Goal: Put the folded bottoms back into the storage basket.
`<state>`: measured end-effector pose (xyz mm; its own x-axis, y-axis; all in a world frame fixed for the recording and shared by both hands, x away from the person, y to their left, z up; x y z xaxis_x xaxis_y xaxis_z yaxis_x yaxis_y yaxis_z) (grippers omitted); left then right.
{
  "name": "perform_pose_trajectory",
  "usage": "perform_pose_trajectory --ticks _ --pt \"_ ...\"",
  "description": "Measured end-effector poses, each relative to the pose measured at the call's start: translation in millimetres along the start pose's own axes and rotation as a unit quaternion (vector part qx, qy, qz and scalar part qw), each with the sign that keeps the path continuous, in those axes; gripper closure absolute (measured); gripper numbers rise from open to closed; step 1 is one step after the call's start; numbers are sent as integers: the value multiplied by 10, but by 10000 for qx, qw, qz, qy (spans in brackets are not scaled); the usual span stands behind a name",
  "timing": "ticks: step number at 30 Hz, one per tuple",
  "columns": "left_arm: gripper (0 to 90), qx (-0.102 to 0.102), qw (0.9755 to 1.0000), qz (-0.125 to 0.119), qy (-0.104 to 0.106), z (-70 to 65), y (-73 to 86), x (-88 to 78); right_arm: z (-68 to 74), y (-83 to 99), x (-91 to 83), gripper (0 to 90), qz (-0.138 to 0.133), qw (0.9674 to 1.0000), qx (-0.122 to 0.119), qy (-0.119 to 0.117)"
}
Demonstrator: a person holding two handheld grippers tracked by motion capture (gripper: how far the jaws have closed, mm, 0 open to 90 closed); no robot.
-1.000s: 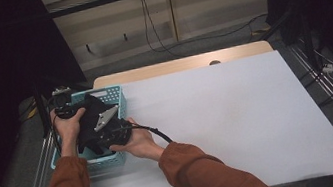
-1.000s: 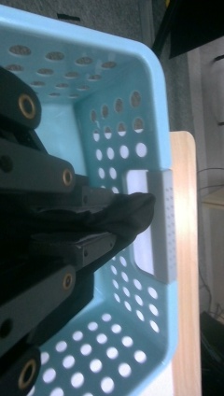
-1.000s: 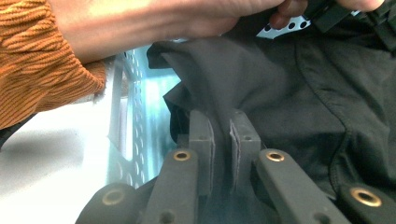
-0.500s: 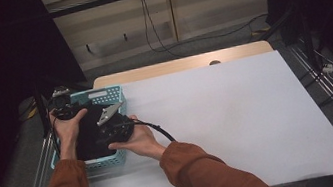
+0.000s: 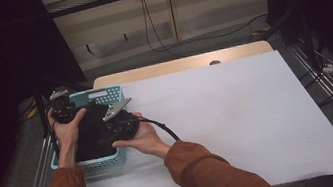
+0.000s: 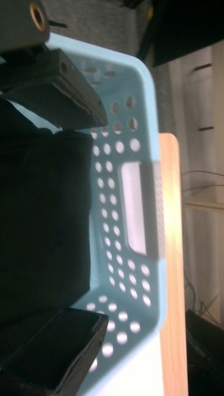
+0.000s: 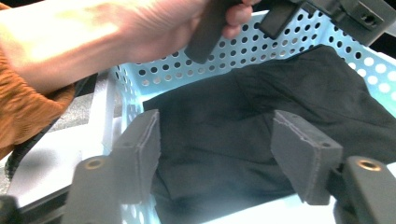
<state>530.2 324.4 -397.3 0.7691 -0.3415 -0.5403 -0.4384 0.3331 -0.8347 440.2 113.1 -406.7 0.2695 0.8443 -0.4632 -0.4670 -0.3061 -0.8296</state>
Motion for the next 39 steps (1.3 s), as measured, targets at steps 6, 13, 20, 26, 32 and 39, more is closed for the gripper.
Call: perform_pose_trajectory --ticks 6,13,20,26,32,39 --pt "43 184 9997 -175 9 -115 -40 -116 -59 10 -119 274 -42 9999 -4 136" --pt "46 362 9987 -358 -58 -265 -96 -236 -131 53 -254 210 -106 9995 57 275" --pt "48 488 9979 -429 -60 -372 -89 -321 -215 113 -460 179 -112 9989 67 446" --pt "63 459 9980 -429 65 -514 -68 -369 -307 151 -566 132 -221 9980 201 559" --pt "62 643 9959 -631 69 -649 -51 -482 -281 168 -693 108 -410 9973 188 585" --pt "58 742 9949 -673 95 -818 12 -566 -310 239 -779 77 -366 9964 152 751"
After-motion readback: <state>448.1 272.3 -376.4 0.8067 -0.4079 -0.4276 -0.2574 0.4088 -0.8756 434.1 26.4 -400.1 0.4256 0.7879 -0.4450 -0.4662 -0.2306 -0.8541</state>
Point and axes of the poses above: each handheld gripper's, and its own axes: x roughly forward along the jaws, y roughly out of its underside, z roughly to its left, the point moved 1 cm from there along x, roughly forward along the jaws, and after that the axes turned 14 degrees about x, right-handed, at the moved point
